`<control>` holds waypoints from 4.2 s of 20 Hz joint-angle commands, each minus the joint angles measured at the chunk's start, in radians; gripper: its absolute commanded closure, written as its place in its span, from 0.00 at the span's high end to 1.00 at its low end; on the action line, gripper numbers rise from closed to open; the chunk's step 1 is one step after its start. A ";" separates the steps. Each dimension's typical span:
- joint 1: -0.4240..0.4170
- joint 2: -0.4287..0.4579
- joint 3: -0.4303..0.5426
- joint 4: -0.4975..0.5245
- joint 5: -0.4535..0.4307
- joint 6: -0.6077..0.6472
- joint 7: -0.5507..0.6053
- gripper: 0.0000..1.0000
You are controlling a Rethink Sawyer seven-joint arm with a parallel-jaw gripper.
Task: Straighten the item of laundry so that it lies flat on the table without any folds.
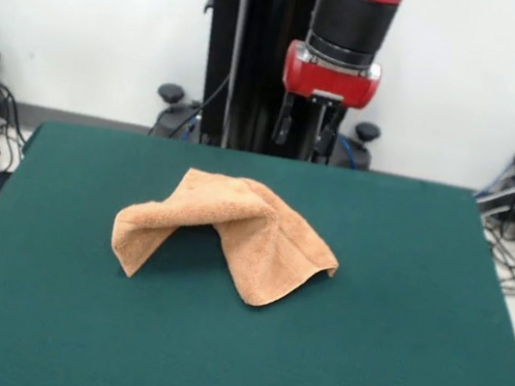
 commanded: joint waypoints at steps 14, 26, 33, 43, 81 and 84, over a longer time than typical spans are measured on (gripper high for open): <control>0.013 0.087 0.080 -0.320 0.027 0.367 0.083 1.00; 0.015 0.153 0.080 -0.389 0.050 0.396 0.109 1.00; 0.004 0.177 0.060 -0.283 -0.009 0.140 0.154 1.00; 0.036 0.218 0.023 -0.272 0.023 0.049 0.177 1.00; 0.024 0.357 -0.014 -0.298 0.030 -0.162 0.179 1.00; 0.024 0.376 -0.015 -0.306 0.034 -0.182 0.181 1.00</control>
